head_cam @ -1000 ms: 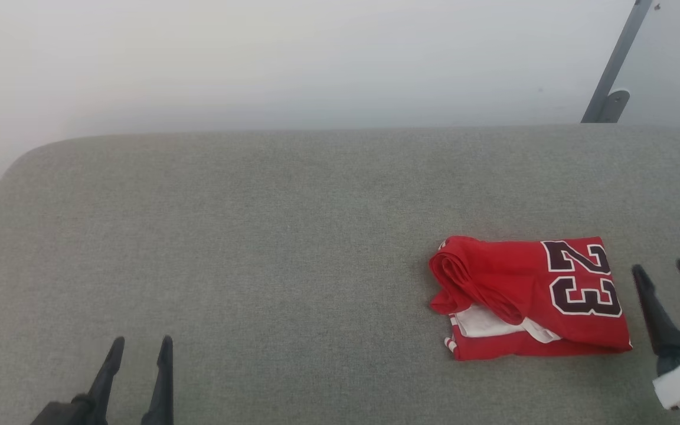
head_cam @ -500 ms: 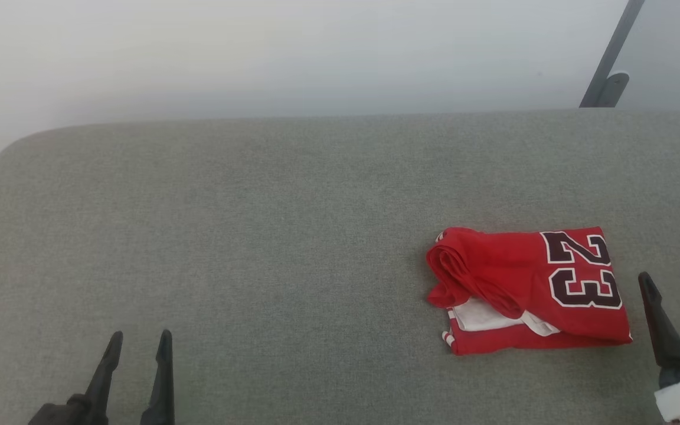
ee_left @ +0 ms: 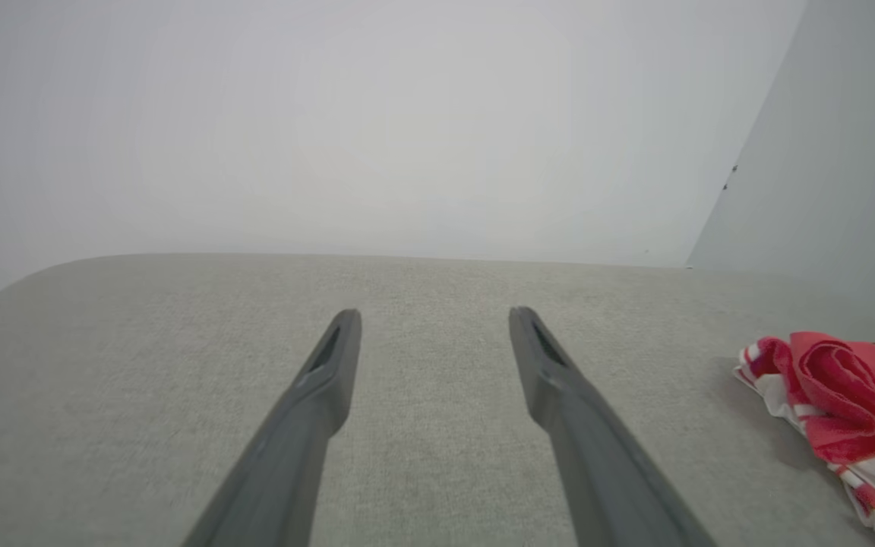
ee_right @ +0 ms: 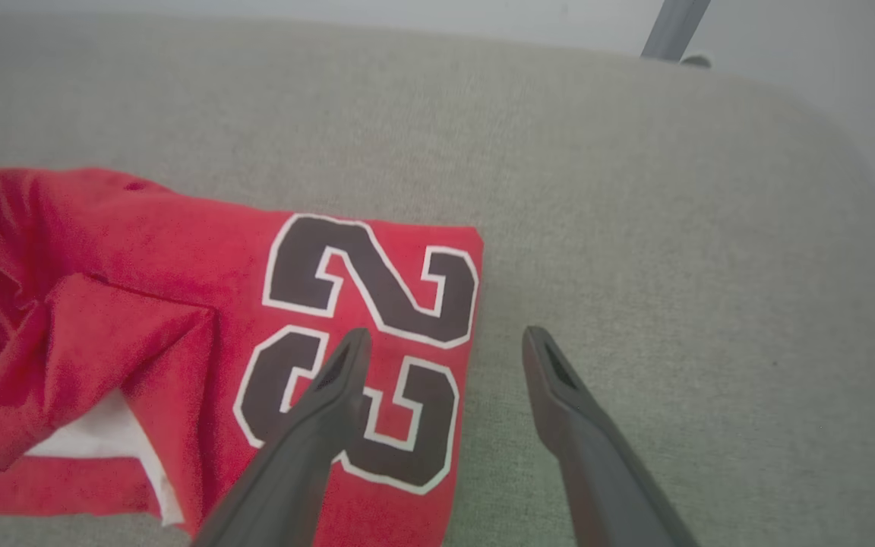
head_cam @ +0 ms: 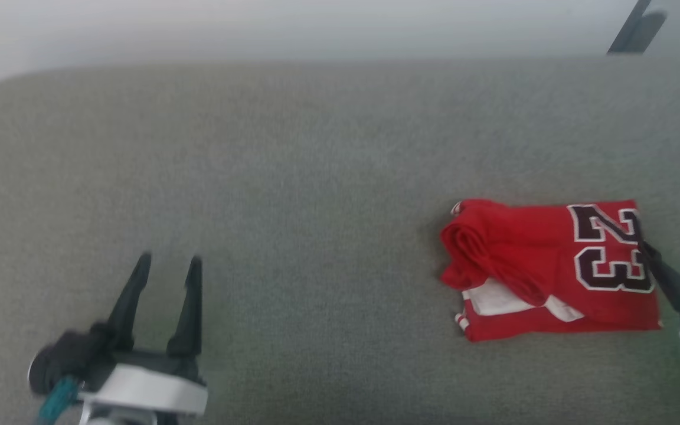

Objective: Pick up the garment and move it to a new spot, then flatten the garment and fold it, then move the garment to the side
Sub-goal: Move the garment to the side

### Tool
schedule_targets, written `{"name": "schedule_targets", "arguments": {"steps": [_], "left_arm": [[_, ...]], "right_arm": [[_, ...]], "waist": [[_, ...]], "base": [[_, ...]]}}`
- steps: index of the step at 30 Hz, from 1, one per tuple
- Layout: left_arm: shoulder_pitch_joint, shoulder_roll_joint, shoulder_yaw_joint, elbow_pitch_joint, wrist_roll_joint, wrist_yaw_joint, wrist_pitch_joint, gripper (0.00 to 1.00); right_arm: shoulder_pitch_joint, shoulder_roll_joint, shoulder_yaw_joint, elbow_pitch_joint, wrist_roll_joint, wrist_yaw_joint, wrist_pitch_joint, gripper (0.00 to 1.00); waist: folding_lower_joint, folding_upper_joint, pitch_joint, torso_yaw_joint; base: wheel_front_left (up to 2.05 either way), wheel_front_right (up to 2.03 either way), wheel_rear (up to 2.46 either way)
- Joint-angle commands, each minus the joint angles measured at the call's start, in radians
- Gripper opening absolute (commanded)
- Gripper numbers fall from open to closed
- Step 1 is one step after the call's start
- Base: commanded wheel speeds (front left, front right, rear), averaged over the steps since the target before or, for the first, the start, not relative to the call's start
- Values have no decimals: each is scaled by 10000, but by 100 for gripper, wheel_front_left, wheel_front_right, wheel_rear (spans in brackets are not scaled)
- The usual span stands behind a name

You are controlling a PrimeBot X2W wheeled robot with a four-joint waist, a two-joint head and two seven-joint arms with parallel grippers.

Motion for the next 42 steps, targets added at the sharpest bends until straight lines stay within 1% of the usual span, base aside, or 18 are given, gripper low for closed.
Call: {"name": "schedule_targets", "arguments": {"steps": [1, 4, 7, 11, 14, 15, 16, 17, 18, 20, 24, 29, 32, 35, 36, 42], "left_arm": [[-281, 28, -55, 29, -97, -11, -44, 100], [-843, 48, -298, 138, -109, -13, -44, 100], [-1367, 31, -484, 227, -118, -11, -44, 100], [-2115, 19, -833, 418, -165, -13, -44, 100], [-2424, 85, -967, 537, -196, -11, -44, 100], [-2532, 110, -979, 560, -172, -11, -44, 100], [-2619, 133, -985, 587, -150, -11, -44, 100], [-2685, 171, -986, 603, -136, -13, -44, 100], [-2751, 196, -991, 616, -111, -11, -44, 100], [-2860, 295, -1024, 593, -47, -13, -44, 100], [-3166, 575, -1112, 477, 38, -11, -44, 100], [-3899, 988, -1379, 281, 155, -11, -44, 100], [-4524, 1289, -1737, 225, 234, -11, -44, 100], [-5239, 1585, -2115, 184, 269, -11, -44, 100], [-5239, 1585, -2115, 184, 269, -11, -44, 100], [-6779, 2032, -2840, 222, 286, -11, -44, 100]], "right_arm": [[-207, -136, 174, -45, 159, 4, 386, 100], [-688, -788, 662, -152, 831, 4, 2083, 100], [-1120, -1190, 862, -224, 1405, 2, 3353, 100], [-1449, -1288, 1106, -136, 1902, 2, 4735, 100], [-1242, -1146, 1271, -162, 2074, 2, 5180, 100], [-1217, -1106, 1256, -224, 2114, 2, 5175, 96], [-1202, -1064, 1241, -305, 2125, 1, 5085, 38], [-1197, -1034, 1184, -361, 2116, 1, 4951, 13], [-1182, -982, 1068, -338, 2136, -1, 4829, 0], [-1179, -977, 803, -388, 2105, -10, 4497, 0], [-1258, -1213, -87, -354, 1996, -73, 3703, 0], [-1501, -1507, -1259, -305, 1830, 1, 2760, 0], [-1743, -1776, -1951, 112, 1529, 1, 2265, 0], [-2185, -1962, -2386, 749, 1269, 1, 1808, 0], [-2185, -1962, -2386, 749, 1269, 1, 1808, 0], [-3578, -2072, -2871, 2392, 1060, 1, 861, 0]], "waist": [[0, 2, 561, 120], [0, 2, 1097, 228], [0, 2, 1622, 324], [0, 2, 2362, 561], [0, 2, 2662, 663], [0, 2, 2752, 665], [0, 2, 2813, 654], [0, 2, 2875, 614], [0, 2, 2916, 562], [0, 2, 2990, 398], [0, 2, 3249, -71], [0, 2, 3789, -747], [0, 2, 4181, -1091], [0, 2, 4650, -1404], [0, 2, 4650, -1404], [0, 2, 5549, -1599]], "base": [[0, 0, 0], [0, 0, 0], [0, 0, 0], [0, 0, 0], [0, 0, 0], [0, 0, 0], [0, 0, 0], [0, 0, 0], [0, 0, 0], [0, 0, 0], [0, 0, 0], [0, 0, 0], [0, 0, 0], [0, 0, 0], [0, 0, 0], [0, 0, 0]]}}
